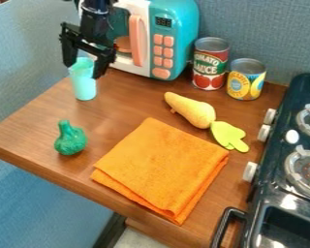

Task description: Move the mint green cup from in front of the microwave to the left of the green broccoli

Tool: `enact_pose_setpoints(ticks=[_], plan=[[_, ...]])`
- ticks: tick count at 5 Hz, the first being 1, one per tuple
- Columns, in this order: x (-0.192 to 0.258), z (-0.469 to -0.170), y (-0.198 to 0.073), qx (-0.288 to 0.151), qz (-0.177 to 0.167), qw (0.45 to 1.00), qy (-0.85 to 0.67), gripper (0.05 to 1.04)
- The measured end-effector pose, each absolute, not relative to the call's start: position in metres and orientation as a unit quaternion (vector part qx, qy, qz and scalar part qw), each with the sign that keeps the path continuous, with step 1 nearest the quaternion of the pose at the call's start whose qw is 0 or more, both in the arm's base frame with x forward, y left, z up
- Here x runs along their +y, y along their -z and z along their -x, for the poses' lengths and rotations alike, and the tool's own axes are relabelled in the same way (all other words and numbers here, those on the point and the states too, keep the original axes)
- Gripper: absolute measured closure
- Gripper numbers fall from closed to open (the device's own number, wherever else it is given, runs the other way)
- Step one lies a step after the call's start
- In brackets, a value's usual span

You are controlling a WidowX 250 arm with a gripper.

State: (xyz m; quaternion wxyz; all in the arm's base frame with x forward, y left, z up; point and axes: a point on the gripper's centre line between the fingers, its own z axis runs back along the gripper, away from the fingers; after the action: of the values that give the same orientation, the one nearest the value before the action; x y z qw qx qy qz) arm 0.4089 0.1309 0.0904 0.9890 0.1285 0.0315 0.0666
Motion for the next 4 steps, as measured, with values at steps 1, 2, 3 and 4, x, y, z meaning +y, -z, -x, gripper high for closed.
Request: enact_pose_setpoints(ticks=[1, 2, 3, 4], plan=[[0.129, -0.417, -0.100, 0.011, -0.118, 0.991, -0.066, 0.074], [0.125, -0.421, -0.099, 0.000, -0.105, 0.992, -0.064, 0.074], [0.126, -0.423, -0.090, 0.007, -0.101, 0.993, -0.066, 0.074], [0.128, -0.425, -0.088, 0.010, -0.101, 0.992, -0.072, 0.074]])
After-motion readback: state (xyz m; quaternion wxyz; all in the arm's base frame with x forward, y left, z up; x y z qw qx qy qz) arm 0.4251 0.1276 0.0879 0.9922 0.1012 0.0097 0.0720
